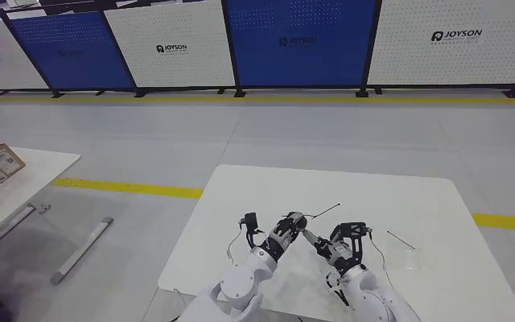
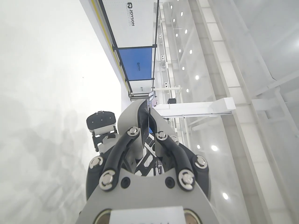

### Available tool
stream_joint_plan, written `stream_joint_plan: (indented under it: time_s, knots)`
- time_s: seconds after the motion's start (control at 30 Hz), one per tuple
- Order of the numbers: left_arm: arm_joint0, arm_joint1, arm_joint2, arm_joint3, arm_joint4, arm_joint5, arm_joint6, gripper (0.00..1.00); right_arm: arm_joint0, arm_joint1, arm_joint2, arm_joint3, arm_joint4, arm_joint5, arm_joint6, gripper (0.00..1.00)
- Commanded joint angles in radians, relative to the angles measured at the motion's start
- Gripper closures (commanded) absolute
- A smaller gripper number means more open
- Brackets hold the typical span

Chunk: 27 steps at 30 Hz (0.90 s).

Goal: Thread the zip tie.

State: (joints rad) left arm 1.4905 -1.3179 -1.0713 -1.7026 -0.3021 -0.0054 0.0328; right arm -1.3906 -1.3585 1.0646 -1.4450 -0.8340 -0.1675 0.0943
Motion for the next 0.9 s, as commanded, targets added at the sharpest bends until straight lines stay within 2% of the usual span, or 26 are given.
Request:
stream_joint_plan:
  time_s: [0.0,0.1,0.33,0.6,0.87]
  knots:
    - [0.002,0.000,0.001,0.001,0.000,-0.001,-0.001,1.00,0.007,-0.002,-0.005,0.008,0.007,-0.011,-0.004,0.61]
    - [0.005,0.000,0.000,0.002,-0.002,0.005,-0.012,1.00,0.012,-0.004,-0.010,0.014,0.010,-0.026,-0.021,0.67]
    - [0.008,0.001,0.002,0.005,0.011,0.002,-0.024,1.00,0.009,-0.003,-0.015,0.004,0.001,-0.064,-0.054,0.69]
    - [0.007,0.001,0.007,0.012,0.024,-0.004,-0.029,1.00,0.003,-0.002,-0.010,-0.004,0.004,-0.085,-0.064,0.69]
    - [0.007,0.001,0.009,0.016,0.032,-0.008,-0.029,1.00,0.002,-0.003,-0.010,-0.005,0.012,-0.087,-0.073,0.78]
